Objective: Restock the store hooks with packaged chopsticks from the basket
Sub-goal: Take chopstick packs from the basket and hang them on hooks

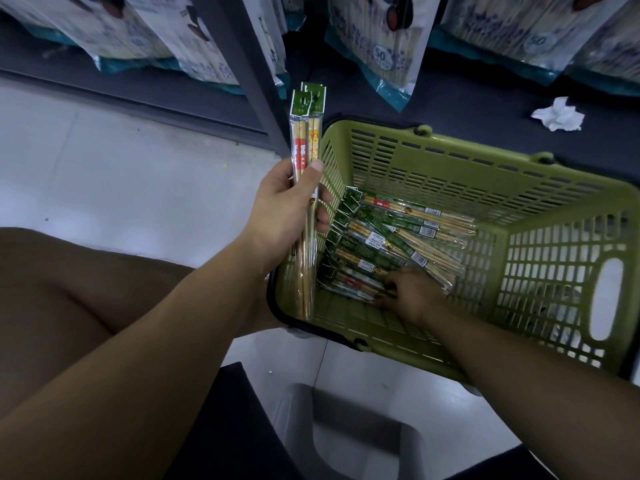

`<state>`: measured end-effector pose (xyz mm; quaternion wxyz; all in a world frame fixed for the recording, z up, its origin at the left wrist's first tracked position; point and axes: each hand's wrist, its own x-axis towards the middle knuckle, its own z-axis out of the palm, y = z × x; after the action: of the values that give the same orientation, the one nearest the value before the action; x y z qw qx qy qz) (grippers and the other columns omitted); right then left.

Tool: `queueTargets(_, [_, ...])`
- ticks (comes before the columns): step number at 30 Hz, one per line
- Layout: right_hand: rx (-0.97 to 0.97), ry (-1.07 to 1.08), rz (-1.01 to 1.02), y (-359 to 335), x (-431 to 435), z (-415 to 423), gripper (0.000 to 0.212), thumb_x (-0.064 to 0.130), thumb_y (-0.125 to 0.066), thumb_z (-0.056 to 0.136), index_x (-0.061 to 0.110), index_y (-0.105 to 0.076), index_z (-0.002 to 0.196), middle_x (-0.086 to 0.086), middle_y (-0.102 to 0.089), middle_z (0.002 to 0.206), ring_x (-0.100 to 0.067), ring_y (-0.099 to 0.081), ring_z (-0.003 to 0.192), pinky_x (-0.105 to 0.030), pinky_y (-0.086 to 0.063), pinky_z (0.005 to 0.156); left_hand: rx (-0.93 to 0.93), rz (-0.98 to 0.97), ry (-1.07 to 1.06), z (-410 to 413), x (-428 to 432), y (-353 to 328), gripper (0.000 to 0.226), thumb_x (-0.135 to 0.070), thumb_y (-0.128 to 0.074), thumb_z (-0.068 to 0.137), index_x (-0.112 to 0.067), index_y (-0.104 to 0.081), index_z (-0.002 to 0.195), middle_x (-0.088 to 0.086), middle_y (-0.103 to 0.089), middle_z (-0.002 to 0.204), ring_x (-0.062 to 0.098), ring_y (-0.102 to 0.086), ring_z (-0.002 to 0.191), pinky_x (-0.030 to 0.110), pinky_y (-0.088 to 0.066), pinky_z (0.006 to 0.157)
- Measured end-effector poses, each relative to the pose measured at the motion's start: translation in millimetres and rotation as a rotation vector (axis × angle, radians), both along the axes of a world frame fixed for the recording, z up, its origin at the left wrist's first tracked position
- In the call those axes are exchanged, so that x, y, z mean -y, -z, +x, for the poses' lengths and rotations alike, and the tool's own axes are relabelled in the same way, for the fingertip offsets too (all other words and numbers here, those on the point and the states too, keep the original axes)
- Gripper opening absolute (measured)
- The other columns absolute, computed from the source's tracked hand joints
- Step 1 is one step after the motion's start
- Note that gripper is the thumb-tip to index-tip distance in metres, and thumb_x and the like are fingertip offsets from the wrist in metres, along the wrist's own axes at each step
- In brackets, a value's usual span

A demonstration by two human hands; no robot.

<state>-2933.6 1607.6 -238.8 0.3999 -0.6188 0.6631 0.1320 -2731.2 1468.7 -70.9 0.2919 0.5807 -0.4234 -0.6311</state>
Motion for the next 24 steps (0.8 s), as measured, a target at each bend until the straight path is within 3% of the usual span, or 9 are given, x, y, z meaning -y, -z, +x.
queueTargets(2, [-0.02,0.022,-0.006,-1,1,1,0.048,0.055,-0.07,0.088,0.027,-0.065,0.126,-0.007,-0.061,0.116,-0.024,-0.056,0.104,-0.032,-0.045,0.076,0.0,-0.001,-0.003,0,0,1,0.025,-0.031,-0.056,0.106,-0.008,-0.058,0.115,0.001,-0.067,0.073,0.017,-0.06,0.053,0.03,-0.054,0.052])
queueTargets(6, [-0.023,-0.017,0.059,-2,8,1,0.031,0.049,-0.067,0.092,0.021,-0.069,0.105,-0.001,-0.062,0.094,-0.016,-0.054,0.079,-0.027,-0.039,0.061,0.0,-0.005,-0.001,0,1,1,0.021,-0.03,-0.056,0.106,-0.011,-0.059,0.112,0.001,-0.067,0.073,0.019,-0.059,0.054,0.03,-0.054,0.052])
queueTargets(10, [0.06,0.017,0.073,-6,10,-4,0.022,0.046,-0.067,0.093,0.024,-0.065,0.095,0.003,-0.056,0.084,-0.019,-0.056,0.08,-0.027,-0.033,0.056,0.0,-0.007,-0.001,0,2,2,0.018,-0.03,-0.056,0.106,-0.013,-0.059,0.11,0.0,-0.067,0.072,0.018,-0.06,0.053,0.031,-0.055,0.052])
queueTargets(14, [0.155,0.201,0.01,-19,19,-8,0.02,0.04,-0.066,0.096,0.023,-0.069,0.107,0.0,-0.065,0.095,-0.017,-0.06,0.084,-0.03,-0.047,0.067,0.005,-0.018,-0.013,-3,1,3,0.017,-0.029,-0.055,0.106,-0.013,-0.058,0.109,-0.001,-0.066,0.068,0.017,-0.058,0.052,0.031,-0.055,0.052])
queueTargets(17, [0.276,0.403,-0.121,-44,37,-11,0.018,0.035,-0.068,0.095,0.02,-0.07,0.104,0.003,-0.064,0.083,-0.014,-0.061,0.074,-0.026,-0.041,0.058,0.031,-0.041,0.003,-5,0,3,0.01,-0.029,-0.052,0.107,-0.021,-0.057,0.106,-0.005,-0.065,0.066,0.015,-0.056,0.053,0.031,-0.053,0.05])
queueTargets(21, [0.383,0.51,-0.237,-92,60,-6,0.011,0.037,-0.068,0.095,0.027,-0.068,0.09,0.008,-0.065,0.072,-0.011,-0.06,0.065,-0.026,-0.039,0.055,0.096,-0.06,0.006,-9,-2,7,0.011,-0.031,-0.052,0.107,-0.022,-0.054,0.101,-0.013,-0.062,0.061,0.007,-0.051,0.051,0.03,-0.048,0.051])
queueTargets(24, [0.535,0.598,-0.279,-127,70,11,0.02,0.04,-0.069,0.095,0.026,-0.066,0.08,0.016,-0.059,0.055,0.003,-0.053,0.049,-0.017,-0.036,0.046,0.104,-0.047,0.059,-11,-8,9,0.024,-0.047,-0.059,0.099,-0.023,-0.054,0.1,-0.014,-0.06,0.065,0.006,-0.054,0.058,0.035,-0.048,0.059])
